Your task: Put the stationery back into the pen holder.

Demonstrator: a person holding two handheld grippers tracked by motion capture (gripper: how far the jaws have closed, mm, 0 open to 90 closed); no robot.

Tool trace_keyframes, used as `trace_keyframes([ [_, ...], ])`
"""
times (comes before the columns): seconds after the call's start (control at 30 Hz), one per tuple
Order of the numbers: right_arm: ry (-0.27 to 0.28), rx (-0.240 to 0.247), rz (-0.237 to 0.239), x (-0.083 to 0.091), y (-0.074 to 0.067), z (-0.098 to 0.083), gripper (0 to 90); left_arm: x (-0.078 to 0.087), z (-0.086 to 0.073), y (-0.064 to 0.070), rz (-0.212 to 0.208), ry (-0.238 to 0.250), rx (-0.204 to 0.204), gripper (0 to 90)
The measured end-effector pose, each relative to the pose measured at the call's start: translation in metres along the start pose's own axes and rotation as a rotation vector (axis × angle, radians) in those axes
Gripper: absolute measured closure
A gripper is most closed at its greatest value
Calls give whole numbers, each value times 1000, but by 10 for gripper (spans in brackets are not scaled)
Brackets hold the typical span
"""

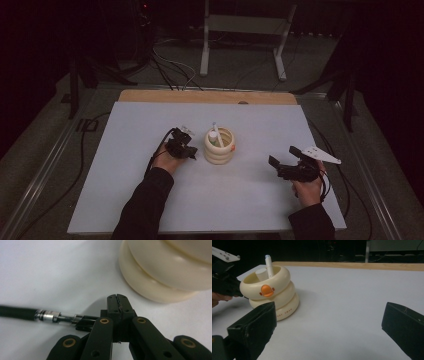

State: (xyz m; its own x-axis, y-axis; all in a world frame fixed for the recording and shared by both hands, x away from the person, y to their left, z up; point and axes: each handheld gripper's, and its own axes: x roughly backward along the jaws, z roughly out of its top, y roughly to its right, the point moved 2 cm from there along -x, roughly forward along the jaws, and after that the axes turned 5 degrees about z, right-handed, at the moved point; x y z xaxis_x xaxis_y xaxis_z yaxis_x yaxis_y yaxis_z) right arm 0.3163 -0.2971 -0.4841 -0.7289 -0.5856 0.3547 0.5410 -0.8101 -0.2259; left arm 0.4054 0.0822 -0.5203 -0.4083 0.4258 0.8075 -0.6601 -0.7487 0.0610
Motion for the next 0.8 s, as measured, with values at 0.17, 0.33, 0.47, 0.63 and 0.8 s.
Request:
trace_keyframes([
  [0.17, -1, -1, 1, 0, 0, 0, 0, 7, -6, -1, 6, -9, -11, 900],
  [0.33, -2, -1, 1, 0, -1, 0, 0, 11, -10, -2, 10, -17, -22, 900],
  [0.47, -2, -2, 1, -1, -1, 0, 0, 14, -13, -4, 18, -26, -28, 900],
  [0.63, -4, -1, 0, -1, -1, 0, 0, 18, -15, -8, 15, -26, -19, 900],
  [0.8, -4, -2, 1, -1, -1, 0, 0, 20, -17, -9, 20, -37, -18, 900],
])
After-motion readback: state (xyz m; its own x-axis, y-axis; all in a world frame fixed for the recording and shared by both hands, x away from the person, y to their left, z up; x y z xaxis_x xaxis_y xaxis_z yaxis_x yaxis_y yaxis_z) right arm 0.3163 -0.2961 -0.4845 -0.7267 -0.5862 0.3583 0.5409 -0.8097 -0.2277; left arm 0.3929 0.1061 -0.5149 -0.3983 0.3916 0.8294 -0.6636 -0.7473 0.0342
